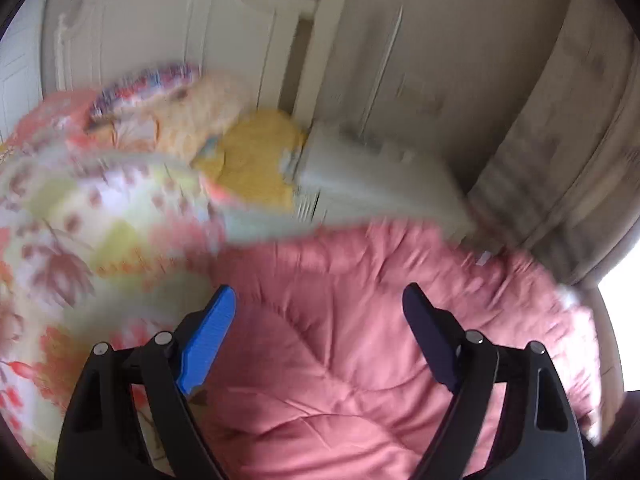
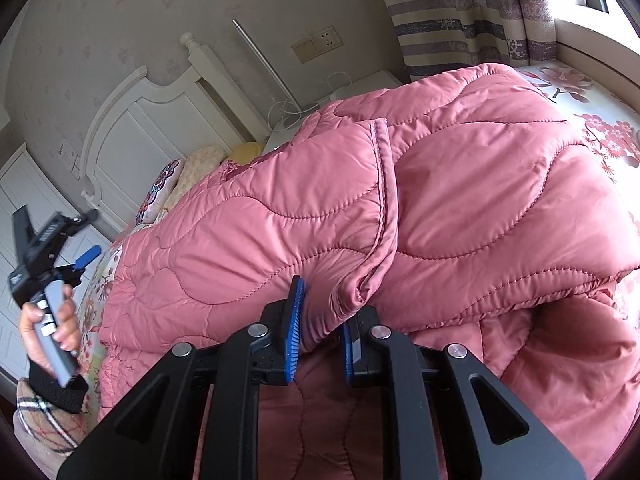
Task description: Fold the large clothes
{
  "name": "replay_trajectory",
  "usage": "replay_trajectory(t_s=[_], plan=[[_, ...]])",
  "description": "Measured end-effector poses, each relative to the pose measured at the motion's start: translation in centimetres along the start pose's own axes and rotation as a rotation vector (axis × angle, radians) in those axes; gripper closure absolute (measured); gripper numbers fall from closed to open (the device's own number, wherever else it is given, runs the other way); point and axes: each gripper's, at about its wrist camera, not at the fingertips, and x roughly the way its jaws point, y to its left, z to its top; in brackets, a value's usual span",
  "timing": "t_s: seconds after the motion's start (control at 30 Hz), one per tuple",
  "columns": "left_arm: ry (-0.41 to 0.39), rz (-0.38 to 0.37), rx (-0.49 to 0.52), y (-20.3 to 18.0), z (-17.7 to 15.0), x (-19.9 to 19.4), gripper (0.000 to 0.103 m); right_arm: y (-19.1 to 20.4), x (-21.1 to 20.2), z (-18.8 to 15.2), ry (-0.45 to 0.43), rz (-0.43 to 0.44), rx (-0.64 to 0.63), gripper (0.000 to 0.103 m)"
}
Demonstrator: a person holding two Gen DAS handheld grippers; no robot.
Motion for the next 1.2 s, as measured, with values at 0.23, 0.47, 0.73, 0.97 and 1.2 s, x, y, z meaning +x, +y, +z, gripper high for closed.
replay_trajectory(t_s=[0.23, 0.47, 0.73, 0.97, 1.2], plan=[[-0.029, -0.174, -0.096, 1.7, 2.3, -1.1, 0.018, 0.1, 0.1, 0.0, 0.005, 0.006, -0.008, 0.088], [-0.057, -0.297, -0.169, 3.7, 5.0, -2.5, 0.017, 0.1, 0.0, 0.0, 0.003, 0.002, -0.003, 0.088], [0.042, -0.075, 0.077, -0.5, 0.8, 1.8, 0.006, 0.0, 0.0, -0.1, 0.005, 0.011, 0.003, 0.088], [-0.041, -0.177, 0.074, -1.5, 2.7, -1.3, 0.006, -0.1, 0.0, -0.1, 0.005, 0.013, 0.005, 0.088], [0.067, -0.107, 0.112, -2.2, 0.9, 2.3, 0.004, 0.0, 0.0, -0.1, 0.007, 0.018, 0.005, 0.088]])
